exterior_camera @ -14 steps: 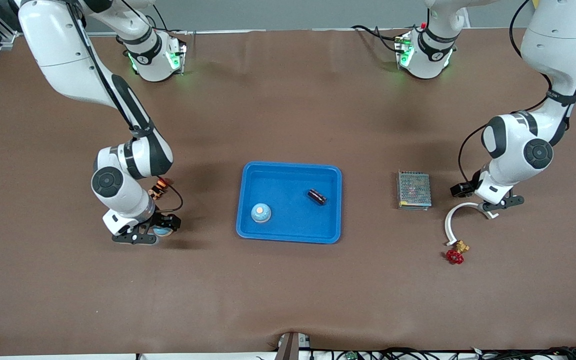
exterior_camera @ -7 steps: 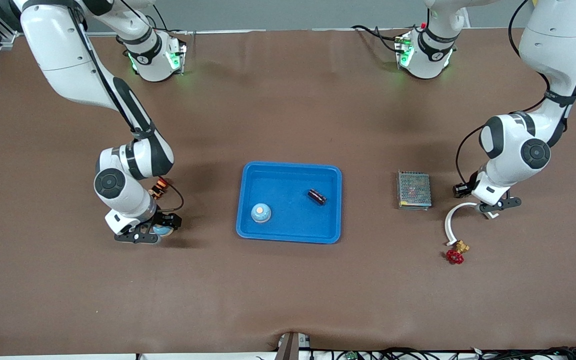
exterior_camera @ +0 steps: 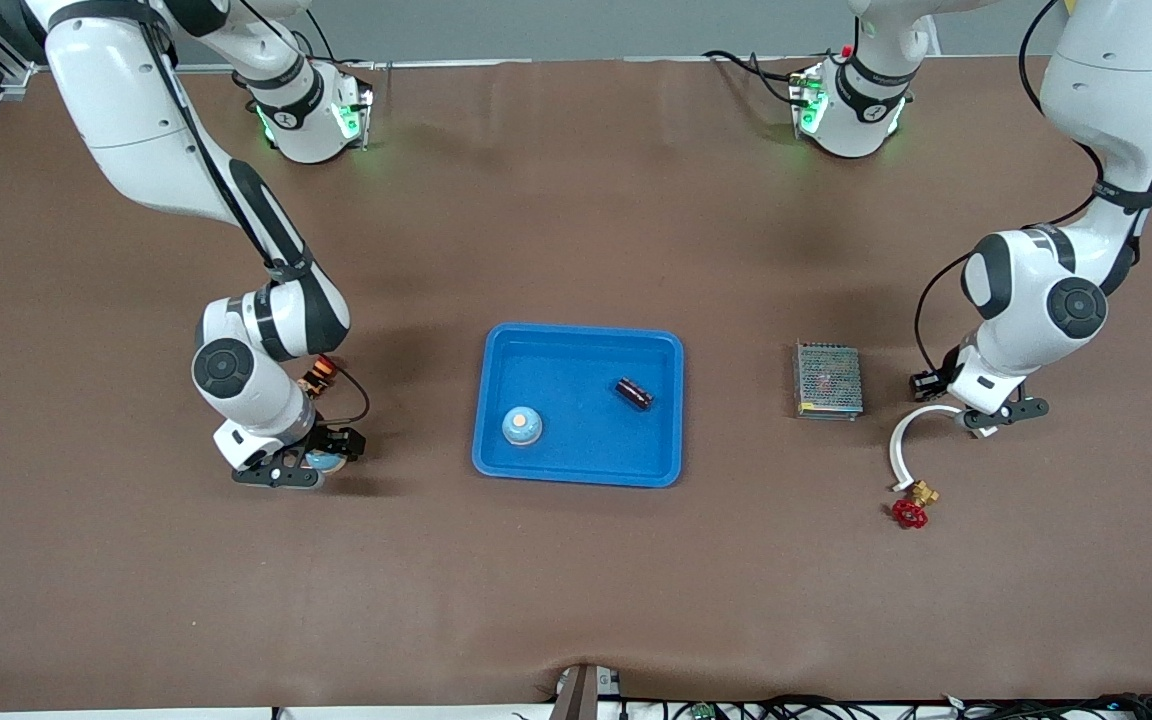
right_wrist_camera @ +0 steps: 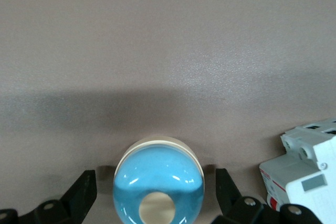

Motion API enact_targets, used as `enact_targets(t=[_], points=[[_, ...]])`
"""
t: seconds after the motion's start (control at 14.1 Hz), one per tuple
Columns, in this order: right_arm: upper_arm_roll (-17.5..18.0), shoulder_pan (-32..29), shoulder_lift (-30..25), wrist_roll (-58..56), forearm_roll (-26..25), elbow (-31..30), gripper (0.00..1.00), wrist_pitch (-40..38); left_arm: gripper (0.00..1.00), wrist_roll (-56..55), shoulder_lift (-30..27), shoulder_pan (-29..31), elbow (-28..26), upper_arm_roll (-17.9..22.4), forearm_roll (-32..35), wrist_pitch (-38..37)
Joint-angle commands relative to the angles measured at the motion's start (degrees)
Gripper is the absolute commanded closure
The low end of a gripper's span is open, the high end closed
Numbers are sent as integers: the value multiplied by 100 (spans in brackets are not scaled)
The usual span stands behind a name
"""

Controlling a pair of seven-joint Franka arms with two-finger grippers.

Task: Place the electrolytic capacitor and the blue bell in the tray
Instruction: 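Grasp the bell with the right gripper and the capacitor with the left gripper, then carry the second bell and capacitor over the tray with both grippers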

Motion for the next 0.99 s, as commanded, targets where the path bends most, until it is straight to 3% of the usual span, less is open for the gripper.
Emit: enact_targets(t=[0.0,0.43,0.5,0.71,0.92], points=[[97,-132,65,-12,-125,79,0,31,97,-137,-422,32,317,-145,21,-961],[97,-132,65,5,-125,141,0,-56,97,-2122,-239,-107,2320,-1041,21,-3284],[97,-132,65,-12,-125,132,6,-57,97,-2446,-151,-256,2627,-1050,21,-3495],[97,-132,65,-30,-125,132,40,-65,97,-3605,139,-740,3331,-1059,3,-3691],[97,-132,65,-4,-125,141,95,-65,97,-5169,683,-1372,4122,-1051,3,-3691]])
